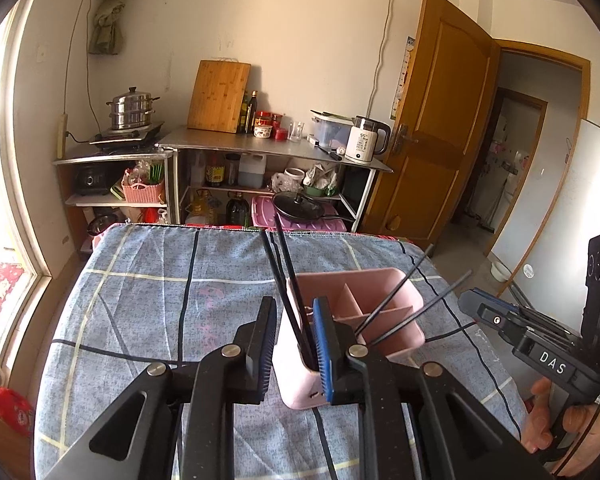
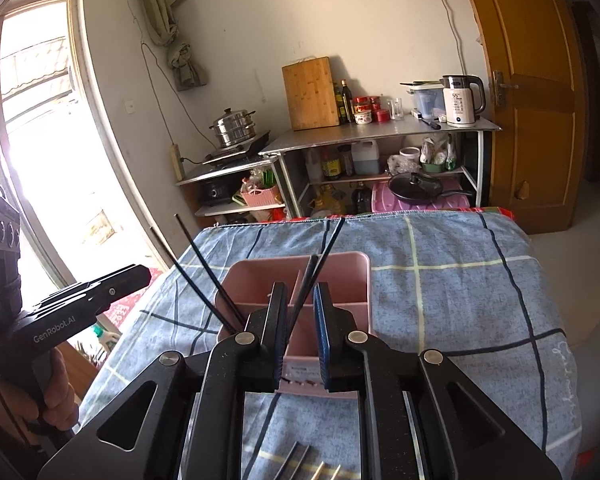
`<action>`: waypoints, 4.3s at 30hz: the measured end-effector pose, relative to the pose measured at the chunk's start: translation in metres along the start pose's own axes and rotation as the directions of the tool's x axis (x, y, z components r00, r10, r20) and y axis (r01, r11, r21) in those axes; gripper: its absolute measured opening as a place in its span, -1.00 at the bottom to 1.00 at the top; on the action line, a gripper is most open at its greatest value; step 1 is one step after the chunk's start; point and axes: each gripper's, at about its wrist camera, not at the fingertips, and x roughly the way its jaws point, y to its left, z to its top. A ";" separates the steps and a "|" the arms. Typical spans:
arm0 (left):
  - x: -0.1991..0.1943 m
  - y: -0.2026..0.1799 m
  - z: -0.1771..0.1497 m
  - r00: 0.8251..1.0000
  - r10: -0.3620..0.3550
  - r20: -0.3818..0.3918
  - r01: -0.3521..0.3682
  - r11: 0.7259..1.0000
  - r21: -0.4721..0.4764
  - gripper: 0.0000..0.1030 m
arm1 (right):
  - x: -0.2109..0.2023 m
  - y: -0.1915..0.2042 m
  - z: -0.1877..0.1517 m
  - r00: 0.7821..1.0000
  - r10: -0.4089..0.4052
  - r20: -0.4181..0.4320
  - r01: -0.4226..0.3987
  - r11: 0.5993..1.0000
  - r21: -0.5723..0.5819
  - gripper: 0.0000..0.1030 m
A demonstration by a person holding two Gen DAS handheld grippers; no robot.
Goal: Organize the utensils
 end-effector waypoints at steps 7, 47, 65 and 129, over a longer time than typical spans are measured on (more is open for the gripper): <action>-0.036 -0.011 -0.028 0.999 0.001 0.034 -0.001 1.000 0.004 -0.65 | -0.037 0.001 -0.023 0.999 -0.011 0.030 0.011 1.000 -0.014 -0.73; -0.071 -0.049 -0.179 0.993 -0.058 -0.102 0.062 0.997 0.038 -0.65 | -0.092 -0.010 -0.157 0.992 -0.027 -0.122 0.033 0.998 0.048 -0.73; 0.006 -0.059 -0.191 0.965 -0.089 -0.245 0.105 0.993 0.050 -0.65 | -0.062 -0.016 -0.164 0.980 -0.031 -0.197 0.044 0.997 0.060 -0.73; 0.054 0.025 -0.180 0.928 0.090 -0.361 -0.089 0.996 0.018 -0.79 | 0.069 0.024 -0.166 0.898 -0.043 -0.438 0.053 0.999 0.011 -0.85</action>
